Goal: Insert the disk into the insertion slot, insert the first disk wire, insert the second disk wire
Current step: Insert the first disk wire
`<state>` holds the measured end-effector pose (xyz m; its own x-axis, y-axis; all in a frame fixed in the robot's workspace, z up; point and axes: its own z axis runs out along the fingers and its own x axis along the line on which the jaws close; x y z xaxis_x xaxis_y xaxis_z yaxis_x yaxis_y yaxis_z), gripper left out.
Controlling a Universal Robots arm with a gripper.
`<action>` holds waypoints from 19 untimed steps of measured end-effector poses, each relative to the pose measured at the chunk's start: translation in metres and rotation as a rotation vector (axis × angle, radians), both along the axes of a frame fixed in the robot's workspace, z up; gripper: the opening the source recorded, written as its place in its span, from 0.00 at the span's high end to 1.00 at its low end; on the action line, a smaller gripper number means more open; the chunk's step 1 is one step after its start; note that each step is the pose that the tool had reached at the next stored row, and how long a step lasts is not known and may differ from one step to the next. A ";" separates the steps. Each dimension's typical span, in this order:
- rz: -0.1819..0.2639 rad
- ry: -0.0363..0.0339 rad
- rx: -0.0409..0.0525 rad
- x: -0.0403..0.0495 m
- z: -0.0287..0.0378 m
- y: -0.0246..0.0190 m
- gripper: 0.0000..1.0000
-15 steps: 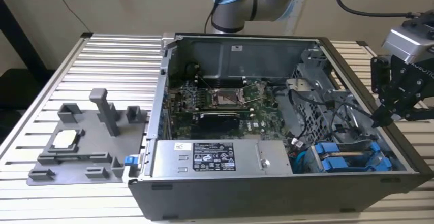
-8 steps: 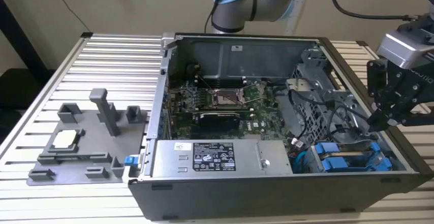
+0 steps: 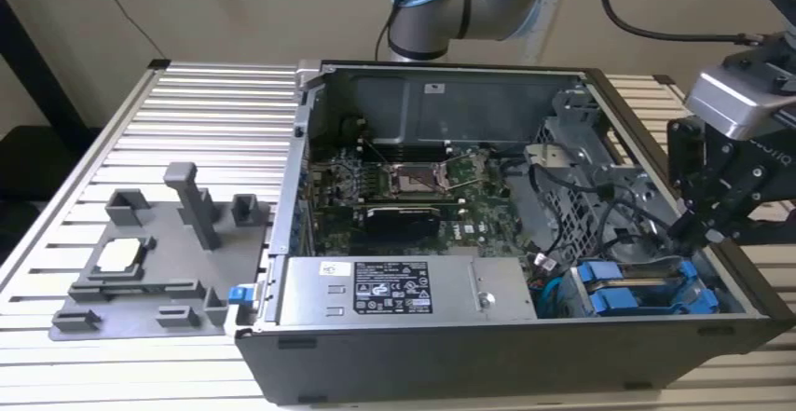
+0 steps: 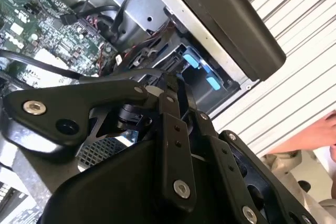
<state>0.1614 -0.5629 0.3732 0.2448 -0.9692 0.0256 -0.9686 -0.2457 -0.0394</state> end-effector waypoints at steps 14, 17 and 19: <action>-0.085 -0.0001 0.0271 -0.0028 -0.0041 -0.0027 0.81; -0.106 0.0003 0.0429 -0.0028 -0.0045 -0.0027 0.81; -0.117 0.0006 0.0533 -0.0028 -0.0047 -0.0026 0.81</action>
